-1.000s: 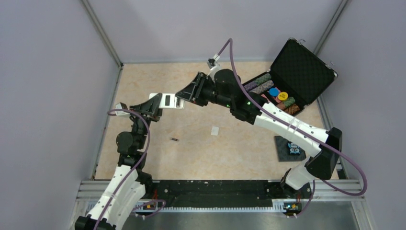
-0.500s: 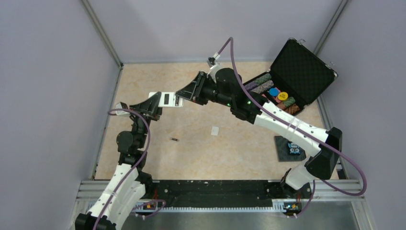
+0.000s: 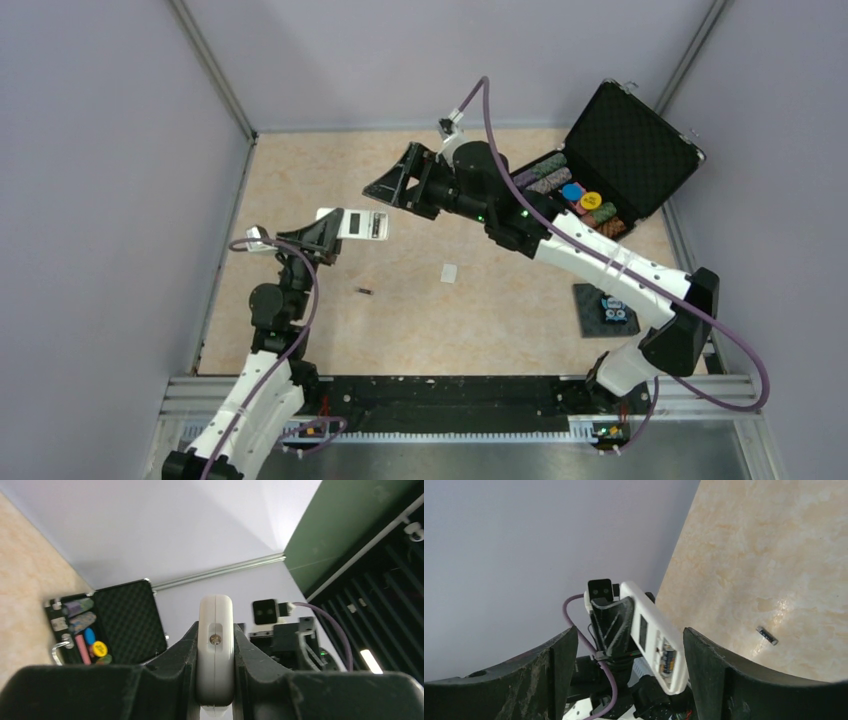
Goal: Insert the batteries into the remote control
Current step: Pick up the battery from the center of the board.
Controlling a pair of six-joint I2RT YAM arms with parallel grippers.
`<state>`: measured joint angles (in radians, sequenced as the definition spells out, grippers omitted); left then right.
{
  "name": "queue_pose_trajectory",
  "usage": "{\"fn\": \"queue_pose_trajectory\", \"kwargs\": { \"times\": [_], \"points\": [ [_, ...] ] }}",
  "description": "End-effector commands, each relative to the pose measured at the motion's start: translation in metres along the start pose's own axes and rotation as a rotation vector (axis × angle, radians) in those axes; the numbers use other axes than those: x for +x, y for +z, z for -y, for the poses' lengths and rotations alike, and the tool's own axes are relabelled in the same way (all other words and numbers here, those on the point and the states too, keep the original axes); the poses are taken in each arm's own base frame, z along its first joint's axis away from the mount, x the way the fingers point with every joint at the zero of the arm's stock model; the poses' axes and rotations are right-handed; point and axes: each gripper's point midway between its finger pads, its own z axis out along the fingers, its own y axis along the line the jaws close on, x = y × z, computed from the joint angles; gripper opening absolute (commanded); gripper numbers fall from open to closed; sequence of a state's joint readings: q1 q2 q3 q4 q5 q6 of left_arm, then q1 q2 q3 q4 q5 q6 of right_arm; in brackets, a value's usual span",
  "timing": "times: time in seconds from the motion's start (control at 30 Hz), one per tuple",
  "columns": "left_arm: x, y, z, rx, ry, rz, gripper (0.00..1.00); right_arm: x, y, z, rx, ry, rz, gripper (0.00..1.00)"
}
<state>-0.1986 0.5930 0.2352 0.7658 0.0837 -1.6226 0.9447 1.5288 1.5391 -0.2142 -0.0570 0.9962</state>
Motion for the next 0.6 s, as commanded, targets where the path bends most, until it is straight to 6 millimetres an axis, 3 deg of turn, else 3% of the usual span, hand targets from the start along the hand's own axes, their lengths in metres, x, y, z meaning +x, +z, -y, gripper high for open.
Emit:
{"fn": "queue_pose_trajectory", "kwargs": {
  "times": [0.0,0.13,0.2,0.27,0.43,0.57],
  "points": [
    [-0.001,-0.01,-0.019,-0.011,0.124,-0.013,0.0,-0.042,-0.034,-0.027,-0.07,-0.043,0.119,0.76],
    [-0.006,-0.011,-0.038,-0.105,0.192,-0.008,0.0,-0.041,-0.035,0.008,0.017,-0.09,0.105,0.75],
    [-0.013,-0.012,-0.057,-0.243,0.291,0.002,0.0,-0.034,-0.033,0.033,0.079,-0.129,0.076,0.73],
    [-0.027,-0.016,-0.06,-0.365,0.418,0.038,0.0,-0.024,-0.027,0.062,0.155,-0.187,0.037,0.7],
    [-0.076,-0.039,-0.055,-0.637,0.689,0.198,0.0,0.019,0.005,0.125,0.262,-0.306,-0.141,0.61],
    [-0.112,-0.063,-0.039,-0.823,0.804,0.348,0.0,0.066,0.044,0.149,0.27,-0.433,-0.294,0.57]
  ]
}}
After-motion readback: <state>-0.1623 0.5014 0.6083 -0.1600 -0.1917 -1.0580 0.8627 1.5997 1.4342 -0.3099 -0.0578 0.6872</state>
